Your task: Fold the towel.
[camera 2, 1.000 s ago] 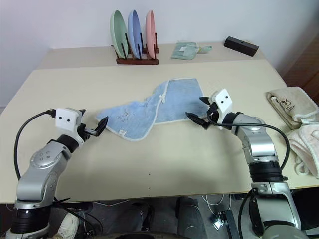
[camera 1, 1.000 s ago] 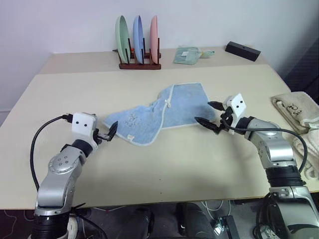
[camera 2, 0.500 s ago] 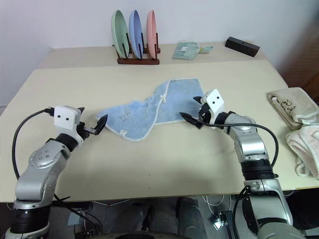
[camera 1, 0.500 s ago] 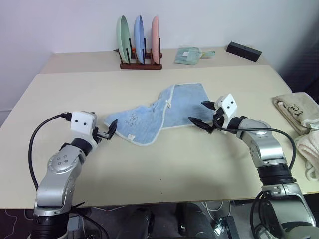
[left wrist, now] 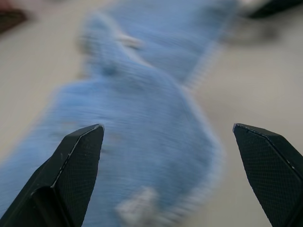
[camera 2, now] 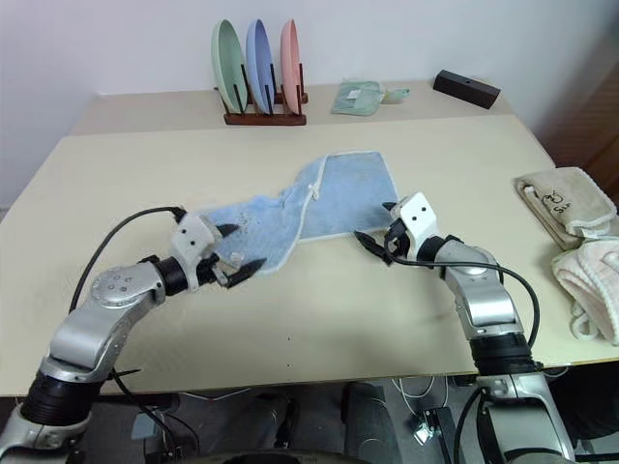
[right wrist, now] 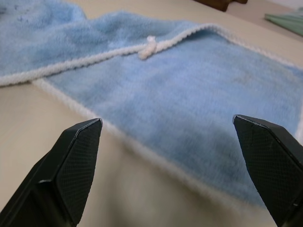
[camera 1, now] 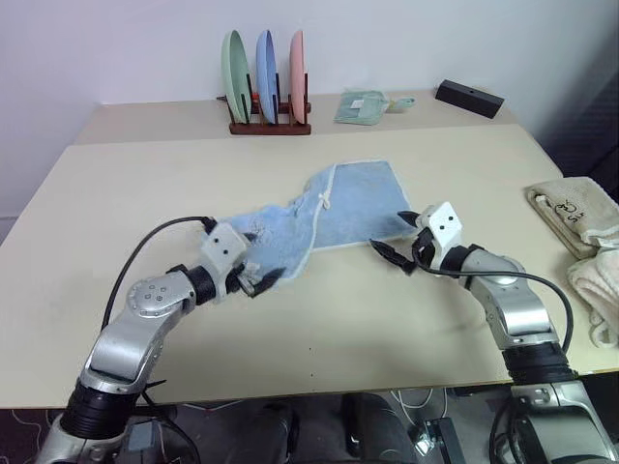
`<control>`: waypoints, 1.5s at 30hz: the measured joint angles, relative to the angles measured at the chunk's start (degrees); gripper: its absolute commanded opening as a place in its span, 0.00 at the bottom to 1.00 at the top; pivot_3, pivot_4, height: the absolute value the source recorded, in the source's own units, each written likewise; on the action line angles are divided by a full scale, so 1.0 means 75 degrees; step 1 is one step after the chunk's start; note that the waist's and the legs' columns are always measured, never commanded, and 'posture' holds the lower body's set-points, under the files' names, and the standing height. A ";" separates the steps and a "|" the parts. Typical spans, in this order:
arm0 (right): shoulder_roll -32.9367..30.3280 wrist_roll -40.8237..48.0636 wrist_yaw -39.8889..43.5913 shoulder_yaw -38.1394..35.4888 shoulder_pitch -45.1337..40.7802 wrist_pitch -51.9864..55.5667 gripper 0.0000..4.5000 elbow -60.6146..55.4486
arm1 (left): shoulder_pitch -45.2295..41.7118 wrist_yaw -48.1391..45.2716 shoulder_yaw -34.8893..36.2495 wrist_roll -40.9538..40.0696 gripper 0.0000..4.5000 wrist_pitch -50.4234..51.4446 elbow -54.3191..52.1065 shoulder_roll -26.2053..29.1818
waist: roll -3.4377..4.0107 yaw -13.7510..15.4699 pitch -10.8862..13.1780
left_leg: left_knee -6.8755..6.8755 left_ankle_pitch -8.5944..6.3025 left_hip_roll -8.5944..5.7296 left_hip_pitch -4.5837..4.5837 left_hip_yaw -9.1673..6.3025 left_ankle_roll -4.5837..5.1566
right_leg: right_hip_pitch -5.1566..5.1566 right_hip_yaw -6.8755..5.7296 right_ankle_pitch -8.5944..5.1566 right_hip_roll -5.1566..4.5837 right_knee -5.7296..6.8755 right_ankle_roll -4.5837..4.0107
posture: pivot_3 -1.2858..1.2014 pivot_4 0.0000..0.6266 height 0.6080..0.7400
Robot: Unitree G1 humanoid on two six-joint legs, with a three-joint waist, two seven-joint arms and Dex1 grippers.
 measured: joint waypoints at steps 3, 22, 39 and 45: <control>0.0105 -0.0006 -0.0125 0.0018 0.0029 0.0000 1.00 -0.0191 | -0.0294 -0.0349 -0.0412 0.0303 0.99 -0.0098 0.0301 0.0229 | 0.0001 0.0002 0.0000 | 0.0000 0.0000 0.0000 0.0001 0.0001 0.0000 | -0.0001 0.0001 0.0000 0.0001 0.0000 0.0000 | 0.52 0.24 1.00; 0.0268 -0.0083 -0.0419 0.0102 0.0001 0.0025 1.00 -0.0412 | -0.0974 -0.0174 -0.0888 0.1052 0.15 -0.0299 0.1807 -0.0673 | 0.0000 -0.0005 0.0000 | 0.0002 0.0000 0.0000 0.0003 0.0002 0.0002 | -0.0001 0.0003 0.0002 0.0001 0.0001 0.0003 | 0.52 0.24 1.00; -0.0407 -0.1173 -0.0066 0.0717 -0.1002 -0.0766 1.00 0.0038 | 0.1936 -0.0882 0.2050 -0.0201 0.02 -0.0225 -0.0105 0.0919 | 0.0005 -0.0149 0.0003 | -0.0005 -0.0005 0.0009 0.0004 0.0036 0.0009 | -0.0013 0.0025 0.0001 0.0007 0.0003 0.0003 | 0.52 0.24 1.00; -0.0514 -0.1886 -0.0077 0.0936 -0.1942 -0.1725 1.00 0.1320 | 0.3206 -0.0911 0.3271 -0.0284 0.02 -0.0455 -0.0105 0.1138 | 0.0002 -0.0067 0.0004 | -0.0002 -0.0009 0.0009 0.0004 0.0041 0.0016 | -0.0006 0.0023 0.0001 0.0005 -0.0004 0.0002 | 0.52 0.24 1.00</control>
